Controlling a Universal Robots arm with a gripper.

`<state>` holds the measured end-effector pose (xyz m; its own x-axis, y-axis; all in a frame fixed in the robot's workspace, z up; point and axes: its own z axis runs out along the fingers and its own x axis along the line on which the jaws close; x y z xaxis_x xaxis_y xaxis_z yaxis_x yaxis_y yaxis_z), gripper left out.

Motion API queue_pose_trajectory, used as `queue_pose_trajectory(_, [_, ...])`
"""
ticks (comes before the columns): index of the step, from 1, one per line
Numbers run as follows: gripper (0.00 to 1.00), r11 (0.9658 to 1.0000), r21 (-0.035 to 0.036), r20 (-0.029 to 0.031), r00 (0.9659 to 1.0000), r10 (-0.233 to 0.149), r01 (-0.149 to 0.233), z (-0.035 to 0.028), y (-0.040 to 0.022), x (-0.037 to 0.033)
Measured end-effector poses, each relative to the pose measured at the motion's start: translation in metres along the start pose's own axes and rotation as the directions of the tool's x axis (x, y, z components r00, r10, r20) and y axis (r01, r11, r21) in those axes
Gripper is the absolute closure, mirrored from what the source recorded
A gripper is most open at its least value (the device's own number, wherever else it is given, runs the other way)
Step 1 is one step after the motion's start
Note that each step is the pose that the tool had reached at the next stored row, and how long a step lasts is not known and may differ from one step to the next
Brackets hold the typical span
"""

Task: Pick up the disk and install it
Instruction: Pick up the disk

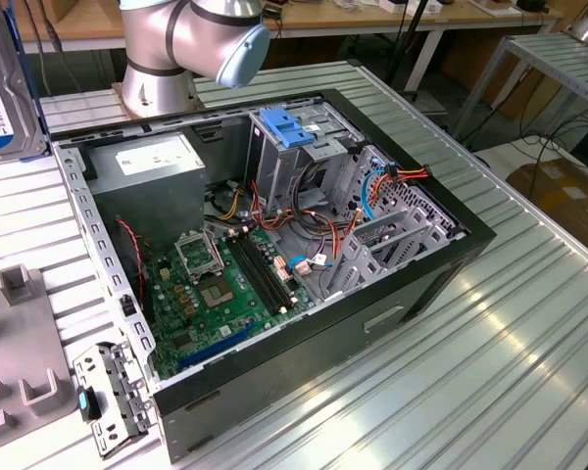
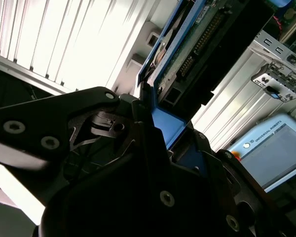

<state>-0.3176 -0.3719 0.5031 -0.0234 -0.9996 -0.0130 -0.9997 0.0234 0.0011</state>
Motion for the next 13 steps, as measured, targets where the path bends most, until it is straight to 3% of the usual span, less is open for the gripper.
queue_pose_trajectory(13, [0.63, 1.0000, -0.0010, 0.0000, 1.0000, 0.000, 0.000, -0.0001, -0.0296, 0.0011])
